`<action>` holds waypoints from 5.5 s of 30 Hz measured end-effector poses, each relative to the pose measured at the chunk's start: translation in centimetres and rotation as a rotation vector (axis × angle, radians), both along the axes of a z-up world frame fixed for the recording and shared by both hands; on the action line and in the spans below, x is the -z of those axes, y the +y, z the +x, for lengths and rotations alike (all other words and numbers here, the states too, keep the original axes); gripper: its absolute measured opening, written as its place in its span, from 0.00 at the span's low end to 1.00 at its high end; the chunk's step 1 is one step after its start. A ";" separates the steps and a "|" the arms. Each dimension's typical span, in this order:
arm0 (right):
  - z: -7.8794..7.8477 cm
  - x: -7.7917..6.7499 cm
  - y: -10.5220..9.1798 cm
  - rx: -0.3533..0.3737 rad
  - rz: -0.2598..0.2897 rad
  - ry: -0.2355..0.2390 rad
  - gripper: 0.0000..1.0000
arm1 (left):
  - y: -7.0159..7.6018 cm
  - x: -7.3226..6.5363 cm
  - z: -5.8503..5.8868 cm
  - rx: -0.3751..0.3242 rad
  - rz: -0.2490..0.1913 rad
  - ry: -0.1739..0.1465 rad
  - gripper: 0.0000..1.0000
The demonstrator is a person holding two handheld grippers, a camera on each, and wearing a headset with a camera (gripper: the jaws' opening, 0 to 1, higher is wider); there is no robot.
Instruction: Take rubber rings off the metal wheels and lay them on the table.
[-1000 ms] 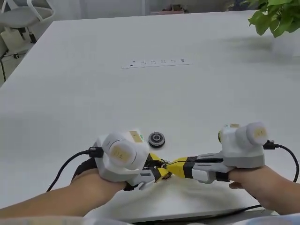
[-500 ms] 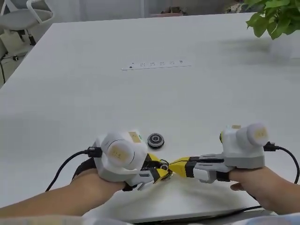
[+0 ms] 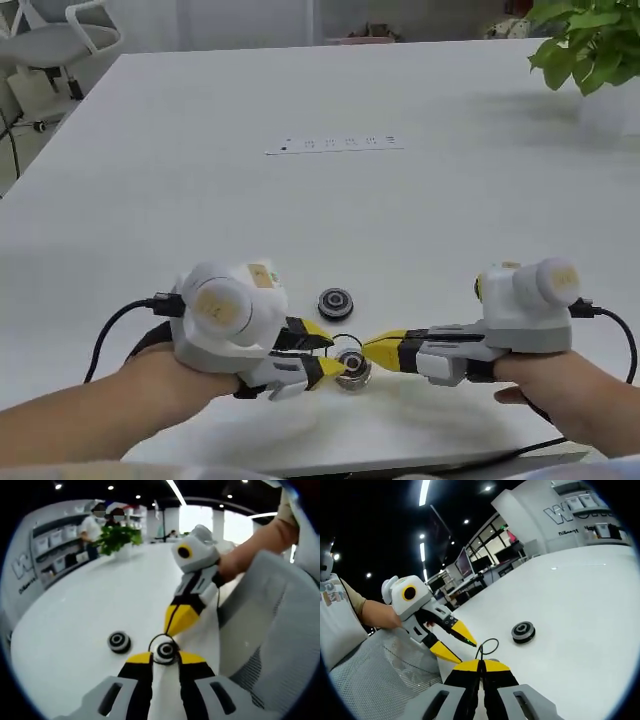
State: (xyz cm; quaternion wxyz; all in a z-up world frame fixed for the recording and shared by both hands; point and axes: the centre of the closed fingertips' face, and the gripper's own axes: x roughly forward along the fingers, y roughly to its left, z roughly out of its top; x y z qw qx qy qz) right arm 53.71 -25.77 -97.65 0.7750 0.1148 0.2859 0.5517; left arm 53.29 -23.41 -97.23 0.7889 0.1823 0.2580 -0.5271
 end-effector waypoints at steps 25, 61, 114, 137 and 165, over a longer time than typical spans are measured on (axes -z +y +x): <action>1.9 -2.2 4.2 -0.116 -0.024 -0.033 0.00 | 6.8 -3.9 0.3 -0.121 -0.065 -0.051 0.52; 3.2 2.7 6.2 -0.120 -0.116 0.090 0.00 | 9.6 -3.6 0.8 -0.207 -0.098 -0.010 0.68; 4.7 0.0 3.1 -0.083 -0.154 -0.087 0.22 | 9.2 -2.8 2.2 -0.198 -0.070 0.037 0.66; 7.0 1.4 -0.5 0.008 -0.234 -0.166 0.26 | 5.9 -1.4 4.9 -0.147 -0.081 0.065 0.61; 7.9 3.6 1.0 -0.027 -0.298 -0.205 0.25 | 2.2 1.0 7.2 -0.110 -0.067 0.074 0.46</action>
